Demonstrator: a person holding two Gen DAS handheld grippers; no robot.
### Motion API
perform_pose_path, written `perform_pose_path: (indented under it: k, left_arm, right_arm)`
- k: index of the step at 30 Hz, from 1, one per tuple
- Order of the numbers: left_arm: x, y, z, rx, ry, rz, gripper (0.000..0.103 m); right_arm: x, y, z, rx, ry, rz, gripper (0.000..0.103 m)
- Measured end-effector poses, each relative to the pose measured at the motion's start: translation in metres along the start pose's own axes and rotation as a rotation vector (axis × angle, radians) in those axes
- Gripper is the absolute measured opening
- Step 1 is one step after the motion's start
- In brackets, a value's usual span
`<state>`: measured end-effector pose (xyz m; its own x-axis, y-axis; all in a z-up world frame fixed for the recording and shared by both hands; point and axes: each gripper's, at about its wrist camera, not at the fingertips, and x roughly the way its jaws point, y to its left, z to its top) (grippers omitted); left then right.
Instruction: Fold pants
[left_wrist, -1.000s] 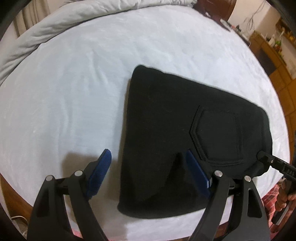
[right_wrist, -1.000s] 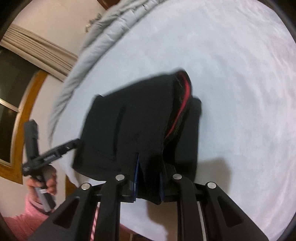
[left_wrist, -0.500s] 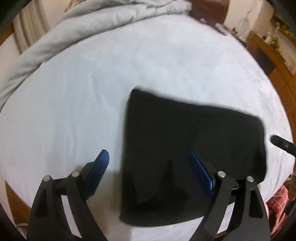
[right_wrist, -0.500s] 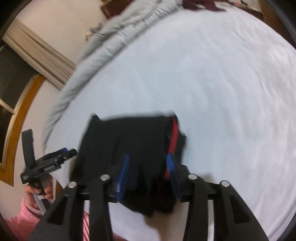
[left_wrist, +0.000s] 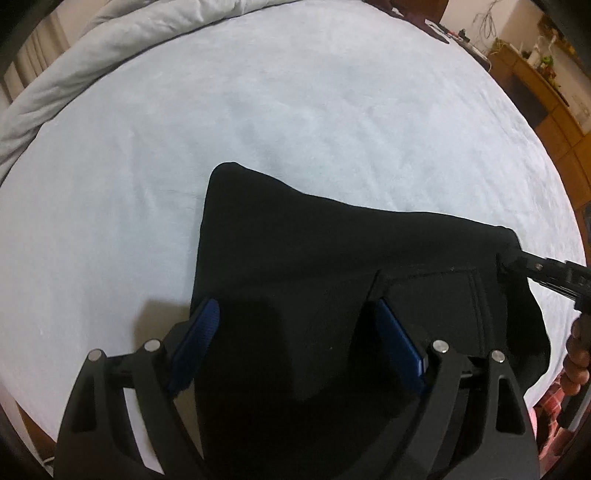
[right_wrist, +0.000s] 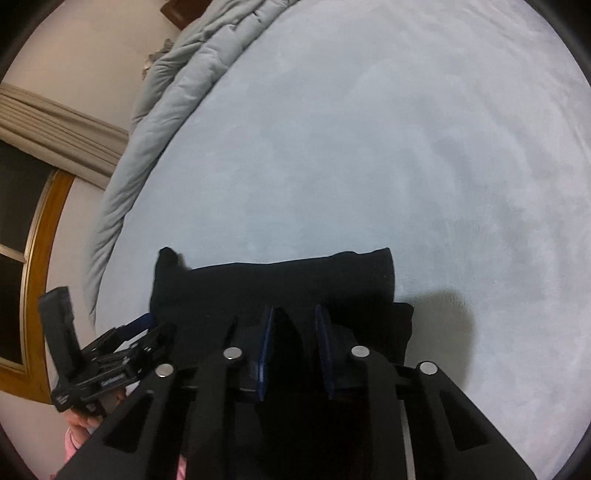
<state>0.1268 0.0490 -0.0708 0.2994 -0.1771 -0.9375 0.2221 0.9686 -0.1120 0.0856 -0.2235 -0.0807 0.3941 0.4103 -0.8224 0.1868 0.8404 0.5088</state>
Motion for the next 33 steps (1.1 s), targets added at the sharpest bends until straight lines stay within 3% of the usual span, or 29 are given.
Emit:
perform_pose_path:
  k: [4, 7, 9, 11, 16, 24, 26, 28, 30, 33]
  left_arm:
    - [-0.007, 0.0, -0.001, 0.003, -0.001, 0.028, 0.085]
    - [-0.018, -0.005, -0.007, 0.008, -0.007, 0.02, 0.085]
    - [-0.028, -0.005, -0.013, 0.006, -0.024, 0.01, 0.085]
    - [-0.038, -0.005, -0.02, 0.01, -0.041, 0.012, 0.085]
    - [-0.06, -0.007, -0.039, 0.031, -0.076, 0.017, 0.086]
    - [-0.075, -0.008, -0.059, 0.025, -0.083, 0.014, 0.086]
    - [-0.075, -0.009, -0.059, 0.028, -0.083, 0.016, 0.086]
    - [-0.075, -0.009, -0.059, 0.028, -0.085, 0.017, 0.086]
    - [-0.074, -0.011, -0.059, 0.029, -0.084, 0.018, 0.086]
    - [-0.072, -0.011, -0.059, 0.034, -0.081, 0.027, 0.086]
  right_arm:
    - [-0.005, 0.006, -0.001, -0.011, -0.006, 0.009, 0.024]
    - [-0.026, 0.015, -0.01, -0.043, -0.031, 0.021, 0.036]
    - [-0.043, 0.024, -0.021, -0.089, -0.064, -0.028, 0.055]
    - [-0.057, 0.031, -0.035, -0.139, -0.081, -0.074, 0.056]
    - [-0.073, 0.018, -0.064, -0.121, -0.048, -0.076, 0.063]
    - [-0.062, -0.006, -0.094, -0.055, 0.044, 0.051, 0.075]
    - [-0.056, -0.005, -0.094, -0.064, 0.048, 0.049, 0.078]
    - [-0.051, -0.006, -0.094, -0.054, 0.06, 0.06, 0.075]
    - [-0.048, -0.007, -0.093, -0.05, 0.053, 0.052, 0.057]
    - [-0.049, -0.006, -0.092, -0.048, 0.051, 0.084, 0.043]
